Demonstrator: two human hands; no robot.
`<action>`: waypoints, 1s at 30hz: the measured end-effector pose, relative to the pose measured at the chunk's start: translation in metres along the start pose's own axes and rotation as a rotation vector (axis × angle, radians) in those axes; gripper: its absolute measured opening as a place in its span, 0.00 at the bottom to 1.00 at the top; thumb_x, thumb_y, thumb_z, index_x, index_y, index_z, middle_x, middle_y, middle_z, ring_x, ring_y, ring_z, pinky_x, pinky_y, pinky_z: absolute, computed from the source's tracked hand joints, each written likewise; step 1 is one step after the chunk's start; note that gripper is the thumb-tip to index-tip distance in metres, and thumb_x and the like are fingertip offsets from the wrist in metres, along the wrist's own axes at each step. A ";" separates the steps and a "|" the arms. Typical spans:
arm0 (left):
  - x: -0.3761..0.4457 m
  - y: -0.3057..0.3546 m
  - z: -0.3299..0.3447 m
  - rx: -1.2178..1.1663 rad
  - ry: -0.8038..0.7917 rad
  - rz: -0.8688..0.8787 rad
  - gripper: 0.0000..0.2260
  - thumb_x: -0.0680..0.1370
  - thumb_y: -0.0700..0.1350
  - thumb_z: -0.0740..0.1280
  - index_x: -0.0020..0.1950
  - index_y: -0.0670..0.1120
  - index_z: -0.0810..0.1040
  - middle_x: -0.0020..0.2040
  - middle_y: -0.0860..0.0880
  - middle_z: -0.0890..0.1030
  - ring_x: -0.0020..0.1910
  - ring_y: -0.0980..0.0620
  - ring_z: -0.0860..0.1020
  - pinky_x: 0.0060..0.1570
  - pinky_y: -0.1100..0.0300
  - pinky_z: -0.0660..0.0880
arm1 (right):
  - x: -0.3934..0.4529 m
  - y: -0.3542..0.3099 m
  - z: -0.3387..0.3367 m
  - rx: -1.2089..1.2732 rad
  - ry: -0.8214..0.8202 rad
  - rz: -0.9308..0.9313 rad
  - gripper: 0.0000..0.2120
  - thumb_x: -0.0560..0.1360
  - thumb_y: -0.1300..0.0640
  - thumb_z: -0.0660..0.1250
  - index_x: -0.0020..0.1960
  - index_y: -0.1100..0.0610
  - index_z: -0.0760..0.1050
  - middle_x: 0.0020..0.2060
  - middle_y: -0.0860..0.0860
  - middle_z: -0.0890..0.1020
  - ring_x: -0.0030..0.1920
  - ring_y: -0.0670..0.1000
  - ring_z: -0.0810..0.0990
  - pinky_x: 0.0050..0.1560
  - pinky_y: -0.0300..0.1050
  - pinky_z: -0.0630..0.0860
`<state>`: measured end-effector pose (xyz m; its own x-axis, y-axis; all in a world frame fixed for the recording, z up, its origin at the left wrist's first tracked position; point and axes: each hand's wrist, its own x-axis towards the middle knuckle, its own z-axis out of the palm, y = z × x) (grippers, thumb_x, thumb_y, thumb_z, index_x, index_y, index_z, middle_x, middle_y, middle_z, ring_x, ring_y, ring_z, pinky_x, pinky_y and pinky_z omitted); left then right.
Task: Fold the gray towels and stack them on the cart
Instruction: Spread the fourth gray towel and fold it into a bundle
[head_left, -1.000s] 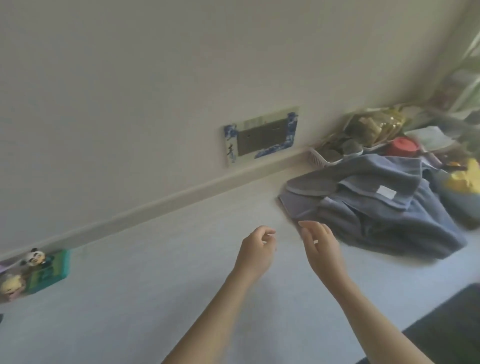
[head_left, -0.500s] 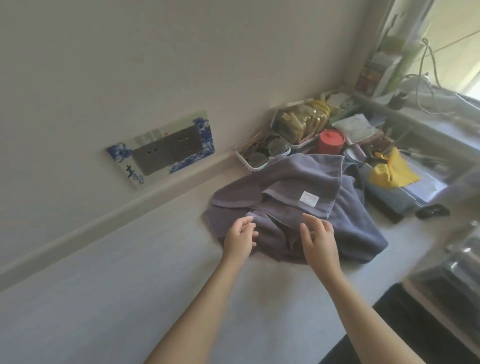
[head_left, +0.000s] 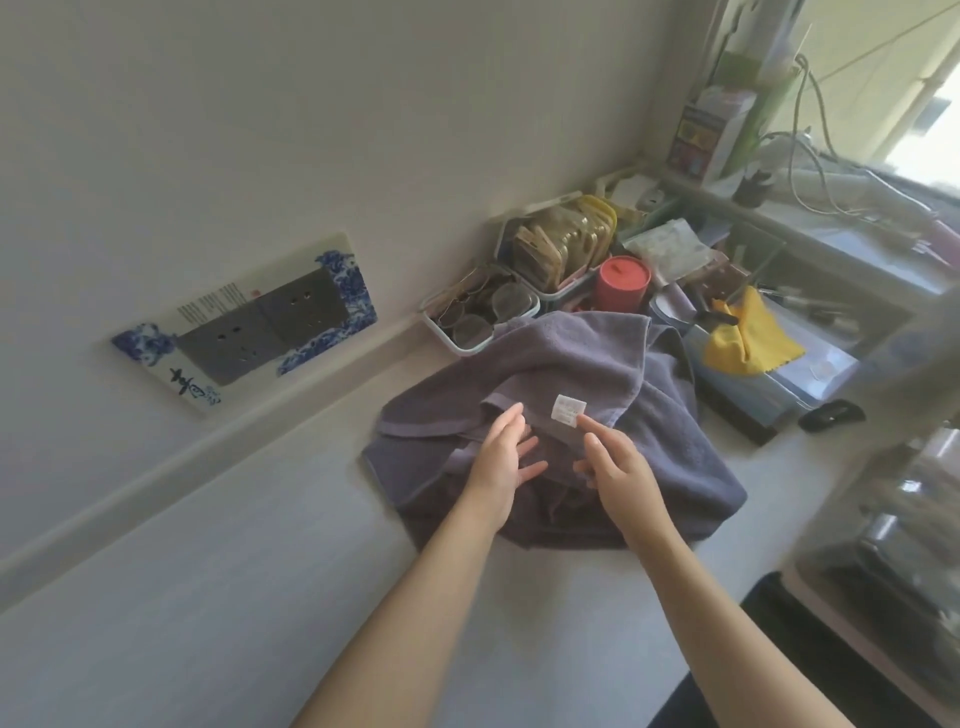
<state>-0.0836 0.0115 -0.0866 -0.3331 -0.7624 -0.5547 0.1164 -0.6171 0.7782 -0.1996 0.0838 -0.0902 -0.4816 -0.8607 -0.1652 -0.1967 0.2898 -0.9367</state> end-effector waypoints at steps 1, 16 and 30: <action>0.000 0.001 -0.002 -0.041 -0.019 -0.004 0.18 0.83 0.49 0.54 0.73 0.51 0.64 0.71 0.43 0.67 0.64 0.47 0.72 0.51 0.55 0.76 | -0.008 -0.003 0.003 0.020 -0.026 -0.032 0.15 0.80 0.59 0.57 0.65 0.54 0.74 0.56 0.53 0.77 0.45 0.47 0.80 0.42 0.30 0.74; -0.057 0.014 -0.097 -0.304 0.338 0.195 0.19 0.76 0.33 0.65 0.66 0.44 0.73 0.57 0.40 0.79 0.47 0.48 0.77 0.54 0.52 0.76 | -0.125 -0.036 0.079 0.101 -0.136 -0.232 0.16 0.76 0.58 0.62 0.61 0.44 0.74 0.52 0.45 0.78 0.50 0.38 0.77 0.53 0.29 0.69; -0.262 -0.055 -0.384 0.364 0.621 0.228 0.18 0.77 0.34 0.64 0.66 0.43 0.74 0.62 0.48 0.77 0.58 0.53 0.75 0.52 0.68 0.70 | -0.266 -0.021 0.239 -0.556 0.002 -0.485 0.20 0.73 0.48 0.53 0.52 0.52 0.81 0.44 0.51 0.75 0.47 0.56 0.70 0.50 0.47 0.63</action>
<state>0.3562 0.1706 -0.0975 0.2632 -0.8995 -0.3487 -0.2332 -0.4100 0.8818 0.1363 0.2062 -0.1003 -0.2321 -0.9454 0.2287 -0.7917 0.0470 -0.6091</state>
